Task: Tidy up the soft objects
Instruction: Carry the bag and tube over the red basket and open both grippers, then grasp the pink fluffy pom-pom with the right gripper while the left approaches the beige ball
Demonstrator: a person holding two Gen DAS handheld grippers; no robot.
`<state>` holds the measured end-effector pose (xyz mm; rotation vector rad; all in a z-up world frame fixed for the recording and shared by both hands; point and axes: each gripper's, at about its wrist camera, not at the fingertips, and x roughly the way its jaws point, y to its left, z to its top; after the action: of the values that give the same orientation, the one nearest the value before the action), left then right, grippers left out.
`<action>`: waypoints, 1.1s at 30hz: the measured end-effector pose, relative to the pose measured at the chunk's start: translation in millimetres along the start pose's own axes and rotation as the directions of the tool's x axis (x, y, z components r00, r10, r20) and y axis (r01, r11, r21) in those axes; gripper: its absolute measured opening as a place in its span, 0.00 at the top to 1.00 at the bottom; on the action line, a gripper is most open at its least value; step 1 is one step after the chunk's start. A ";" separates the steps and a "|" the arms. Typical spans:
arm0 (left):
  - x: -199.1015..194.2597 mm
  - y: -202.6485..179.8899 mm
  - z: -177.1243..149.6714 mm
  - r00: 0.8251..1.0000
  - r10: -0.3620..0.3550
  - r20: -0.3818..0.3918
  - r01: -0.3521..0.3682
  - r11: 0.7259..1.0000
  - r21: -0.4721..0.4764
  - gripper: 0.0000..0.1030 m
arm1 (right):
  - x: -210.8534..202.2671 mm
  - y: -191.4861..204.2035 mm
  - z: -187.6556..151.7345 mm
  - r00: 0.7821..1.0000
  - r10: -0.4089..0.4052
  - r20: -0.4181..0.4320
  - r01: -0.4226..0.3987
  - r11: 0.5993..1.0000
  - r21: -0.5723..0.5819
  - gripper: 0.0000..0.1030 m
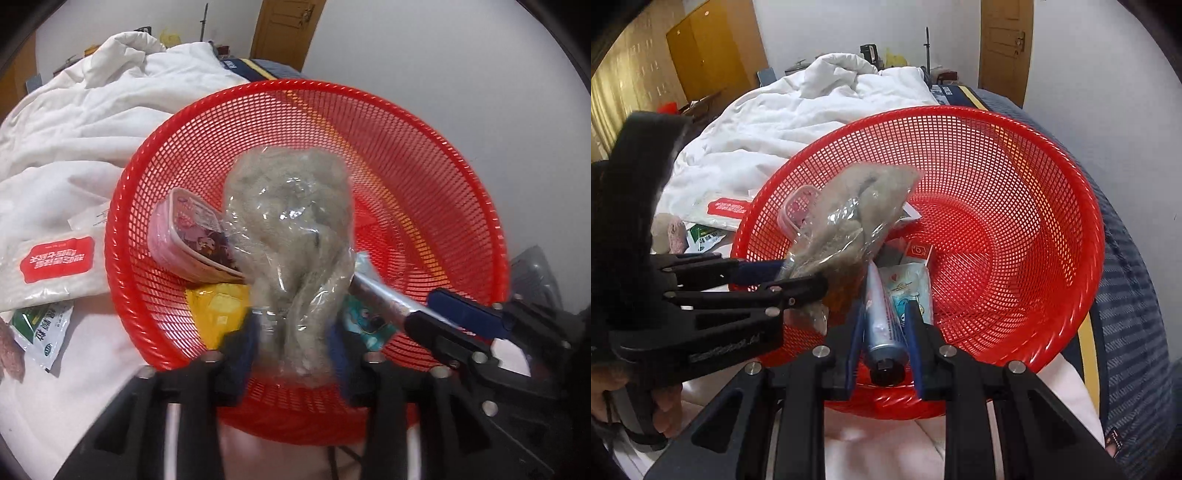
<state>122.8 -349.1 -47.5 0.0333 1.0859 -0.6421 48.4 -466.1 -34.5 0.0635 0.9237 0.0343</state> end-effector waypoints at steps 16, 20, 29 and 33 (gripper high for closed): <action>-110.9 60.0 -20.8 0.957 -0.214 0.196 0.248 0.954 -0.170 0.27 | -57.7 24.9 5.9 0.972 0.124 0.199 -0.118 0.992 -0.042 0.31; -171.0 106.2 -40.3 0.938 -0.138 0.318 0.202 0.963 -0.178 0.09 | -75.3 58.1 11.2 0.952 0.206 0.225 -0.189 0.977 -0.097 0.29; -220.4 252.9 -138.2 0.864 0.307 0.398 -0.097 0.879 -0.466 0.07 | -70.9 197.4 45.0 0.929 0.357 0.099 -0.308 0.893 -0.327 0.25; -214.0 302.2 -176.0 0.856 0.294 0.425 0.038 0.784 -0.620 0.07 | -40.3 256.5 60.8 0.943 0.329 0.045 -0.287 0.876 -0.389 0.25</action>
<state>66.3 56.9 -39.9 -0.5960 0.7210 -0.1181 72.0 -214.9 52.0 -0.1456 0.7750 0.5029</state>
